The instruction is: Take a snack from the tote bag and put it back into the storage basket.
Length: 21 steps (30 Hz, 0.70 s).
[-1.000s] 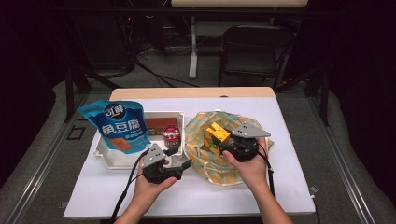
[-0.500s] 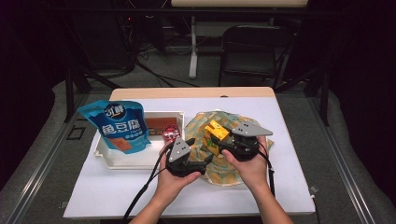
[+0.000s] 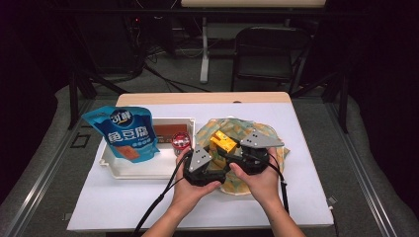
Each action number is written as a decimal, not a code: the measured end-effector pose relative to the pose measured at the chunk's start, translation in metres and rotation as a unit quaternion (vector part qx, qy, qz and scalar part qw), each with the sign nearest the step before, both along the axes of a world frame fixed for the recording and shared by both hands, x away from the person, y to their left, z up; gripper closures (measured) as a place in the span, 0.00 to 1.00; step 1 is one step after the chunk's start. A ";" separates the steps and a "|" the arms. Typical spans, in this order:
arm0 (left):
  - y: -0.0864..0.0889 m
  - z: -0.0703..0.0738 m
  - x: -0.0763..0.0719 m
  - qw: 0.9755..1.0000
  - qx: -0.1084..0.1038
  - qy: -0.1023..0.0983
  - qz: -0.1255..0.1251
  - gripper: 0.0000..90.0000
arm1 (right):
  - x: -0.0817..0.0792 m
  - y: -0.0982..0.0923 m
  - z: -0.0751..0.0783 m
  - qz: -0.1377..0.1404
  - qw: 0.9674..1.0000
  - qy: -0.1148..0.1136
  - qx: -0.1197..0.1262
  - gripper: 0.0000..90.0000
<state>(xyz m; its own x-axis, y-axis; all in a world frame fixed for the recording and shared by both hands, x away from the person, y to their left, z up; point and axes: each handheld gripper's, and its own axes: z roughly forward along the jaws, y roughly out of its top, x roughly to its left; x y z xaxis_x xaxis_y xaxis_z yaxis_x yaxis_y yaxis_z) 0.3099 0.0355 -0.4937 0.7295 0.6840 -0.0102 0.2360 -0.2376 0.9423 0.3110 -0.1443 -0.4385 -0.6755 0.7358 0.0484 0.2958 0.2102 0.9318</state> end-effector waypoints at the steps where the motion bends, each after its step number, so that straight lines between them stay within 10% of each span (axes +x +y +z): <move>1: 0.000 0.000 0.000 1.000 0.002 -0.003 0.004 0.21 | -0.001 0.002 0.000 0.001 1.000 -0.001 -0.001 0.57; 21: 0.036 0.007 -0.007 0.999 -0.028 -0.001 0.026 0.34 | -0.020 0.002 0.008 0.018 0.999 -0.018 0.033 0.33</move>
<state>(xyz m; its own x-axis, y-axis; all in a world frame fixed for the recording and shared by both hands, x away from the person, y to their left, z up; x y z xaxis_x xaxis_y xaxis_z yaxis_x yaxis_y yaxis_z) 0.3029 0.0719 -0.4871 0.6931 0.7192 -0.0486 0.2446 -0.1712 0.9544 0.2912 -0.1421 -0.4302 -0.7043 0.7063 0.0706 0.2546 0.1585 0.9540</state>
